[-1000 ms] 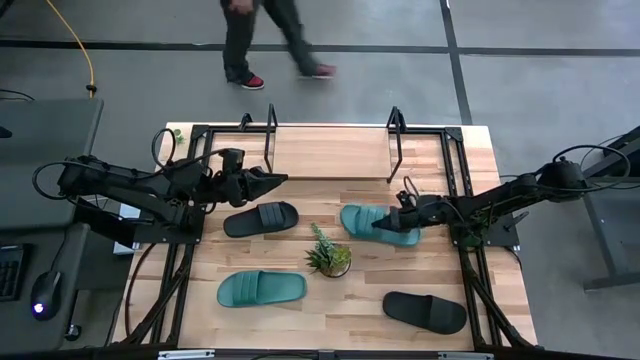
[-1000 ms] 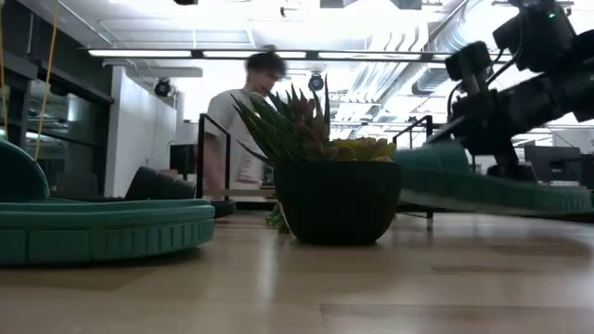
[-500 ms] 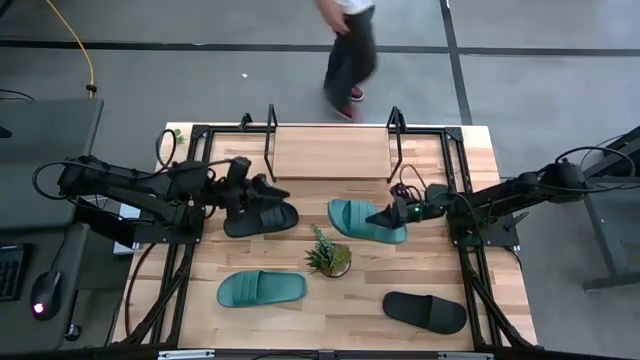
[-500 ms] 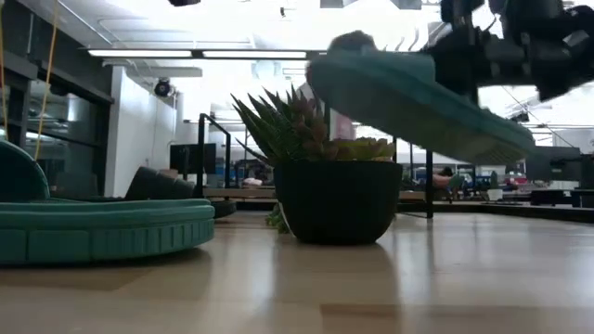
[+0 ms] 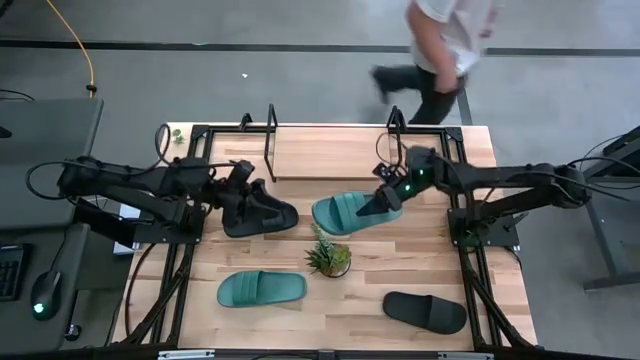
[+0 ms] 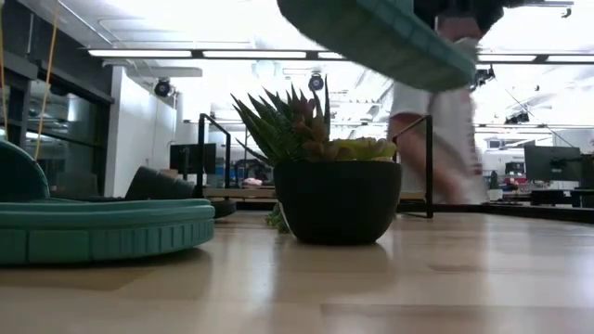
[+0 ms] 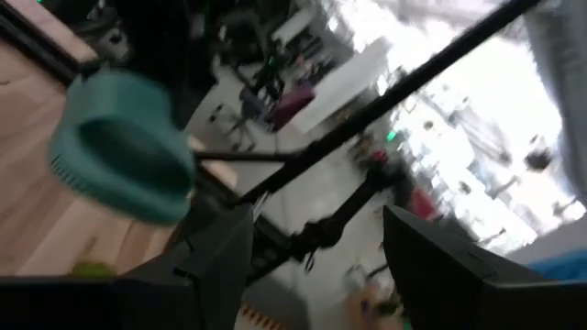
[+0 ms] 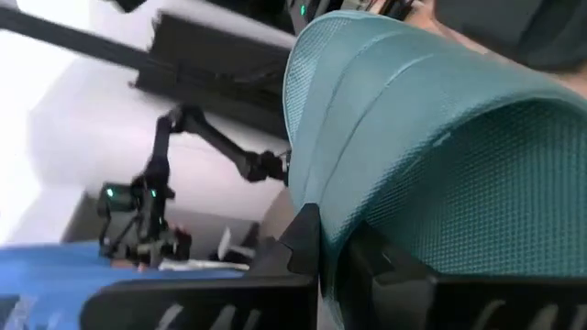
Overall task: Pick and place slides into the shelf
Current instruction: Put the right blue slipper on the shelf
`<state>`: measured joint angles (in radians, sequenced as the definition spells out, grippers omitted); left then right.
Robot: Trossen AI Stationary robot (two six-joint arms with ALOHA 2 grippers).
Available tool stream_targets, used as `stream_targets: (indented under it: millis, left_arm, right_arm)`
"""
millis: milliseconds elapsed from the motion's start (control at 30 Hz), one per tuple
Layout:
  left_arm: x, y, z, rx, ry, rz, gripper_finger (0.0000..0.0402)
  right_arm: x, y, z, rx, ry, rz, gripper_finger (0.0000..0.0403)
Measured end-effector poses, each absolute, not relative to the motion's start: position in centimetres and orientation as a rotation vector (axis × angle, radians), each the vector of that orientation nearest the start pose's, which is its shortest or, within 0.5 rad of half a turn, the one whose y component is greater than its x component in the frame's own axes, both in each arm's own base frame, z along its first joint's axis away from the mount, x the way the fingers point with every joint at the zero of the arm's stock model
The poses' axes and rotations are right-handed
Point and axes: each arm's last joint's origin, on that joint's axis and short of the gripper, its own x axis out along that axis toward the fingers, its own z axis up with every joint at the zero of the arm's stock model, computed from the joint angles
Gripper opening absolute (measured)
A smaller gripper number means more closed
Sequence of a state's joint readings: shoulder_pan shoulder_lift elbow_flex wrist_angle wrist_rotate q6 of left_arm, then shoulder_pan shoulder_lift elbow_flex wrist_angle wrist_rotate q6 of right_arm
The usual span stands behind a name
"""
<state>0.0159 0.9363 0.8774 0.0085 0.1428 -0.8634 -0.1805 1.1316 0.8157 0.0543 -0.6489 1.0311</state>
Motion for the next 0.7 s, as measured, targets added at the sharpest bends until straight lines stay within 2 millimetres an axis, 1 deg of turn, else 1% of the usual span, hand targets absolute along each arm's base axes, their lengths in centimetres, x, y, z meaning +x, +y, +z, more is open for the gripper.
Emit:
stream_targets:
  millis: [167,267,367,433,500,600,700]
  left_arm:
    - [19.7,1.1,38.2,-0.829,0.206,-0.036,0.0225]
    - [18.7,1.9,40.0,-0.788,0.209,-0.003,0.0225]
    - [18.4,2.6,41.8,-0.739,0.185,0.022,0.0225]
    - [18.6,2.9,42.8,-0.691,0.163,0.025,0.0225]
    - [19.0,3.1,43.7,-0.597,0.147,0.018,0.0225]
    - [20.2,3.2,44.7,-0.418,0.147,-0.007,0.0225]
    - [21.7,3.4,45.1,-0.312,0.188,-0.039,0.0225]
  right_arm:
    - [24.1,-4.1,34.8,1.021,0.462,0.323,0.0000]
    - [23.3,-4.7,37.0,0.955,0.489,0.294,0.0000]
    - [22.7,-5.2,38.8,0.900,0.510,0.277,0.0000]
    - [22.4,-5.4,39.7,0.878,0.529,0.271,0.0000]
    - [22.5,-5.6,40.5,0.856,0.541,0.273,0.0000]
    - [23.0,-5.8,41.4,0.834,0.552,0.289,0.0000]
    - [23.8,-6.0,42.1,0.831,0.551,0.324,0.0000]
